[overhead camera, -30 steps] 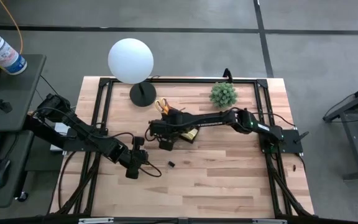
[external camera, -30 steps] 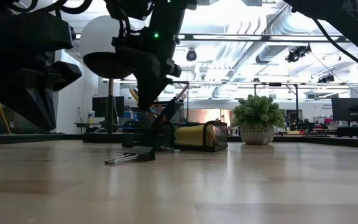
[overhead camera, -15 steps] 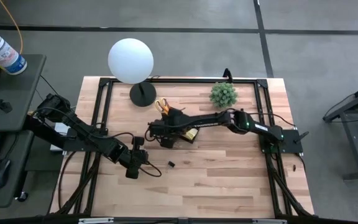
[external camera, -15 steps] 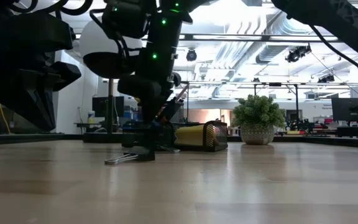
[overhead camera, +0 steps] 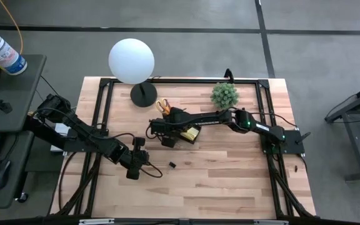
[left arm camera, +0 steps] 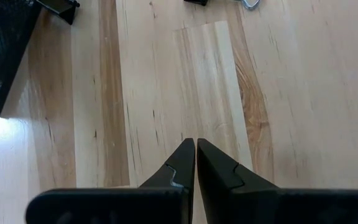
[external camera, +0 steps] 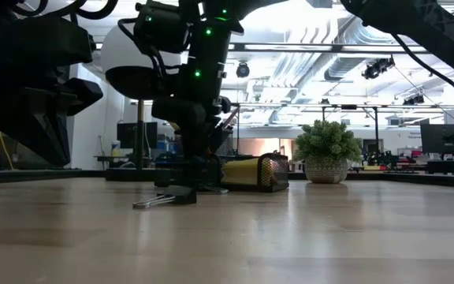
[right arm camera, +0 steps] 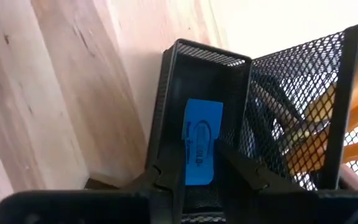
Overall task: Pick and place office supplies into organizer
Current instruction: Put the blue eraser into the black organizer, then put the top black binder clip into the black organizer
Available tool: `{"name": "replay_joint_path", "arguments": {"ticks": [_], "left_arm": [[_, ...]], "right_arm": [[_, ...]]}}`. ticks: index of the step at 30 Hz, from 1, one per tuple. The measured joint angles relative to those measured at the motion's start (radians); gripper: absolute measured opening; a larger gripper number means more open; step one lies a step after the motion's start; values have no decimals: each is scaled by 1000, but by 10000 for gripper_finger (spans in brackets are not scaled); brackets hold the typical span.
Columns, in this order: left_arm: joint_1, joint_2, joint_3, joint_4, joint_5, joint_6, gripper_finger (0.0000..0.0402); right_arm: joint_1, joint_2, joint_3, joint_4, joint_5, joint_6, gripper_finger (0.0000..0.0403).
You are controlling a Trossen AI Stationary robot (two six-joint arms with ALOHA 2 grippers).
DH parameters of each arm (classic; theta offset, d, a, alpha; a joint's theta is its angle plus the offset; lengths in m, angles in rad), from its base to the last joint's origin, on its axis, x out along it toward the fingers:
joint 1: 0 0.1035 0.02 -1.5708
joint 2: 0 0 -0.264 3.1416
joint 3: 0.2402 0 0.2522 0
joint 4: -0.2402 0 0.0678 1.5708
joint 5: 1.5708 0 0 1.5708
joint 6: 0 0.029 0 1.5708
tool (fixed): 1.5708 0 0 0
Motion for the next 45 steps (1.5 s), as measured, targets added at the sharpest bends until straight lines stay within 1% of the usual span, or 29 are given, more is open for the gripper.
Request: {"name": "replay_joint_path", "arguments": {"ticks": [7,16,21,28,35,40,42,45], "left_arm": [[0,0,0,0,0,0,7],[0,0,0,3,0,0,7],[0,0,0,3,0,0,8],[0,0,0,3,0,0,8],[0,0,0,3,0,0,8],[0,0,0,3,0,0,7],[0,0,0,3,0,0,8],[0,0,0,3,0,0,7]], "right_arm": [[0,0,0,-21,9,18,77],[0,0,0,-46,7,31,127],[0,0,0,-49,8,31,141],[16,0,0,-50,30,22,136],[64,0,0,-72,43,33,125],[109,-1,0,-85,77,50,119],[123,-5,0,-93,66,79,117],[134,-8,2,-113,-7,137,116]]}}
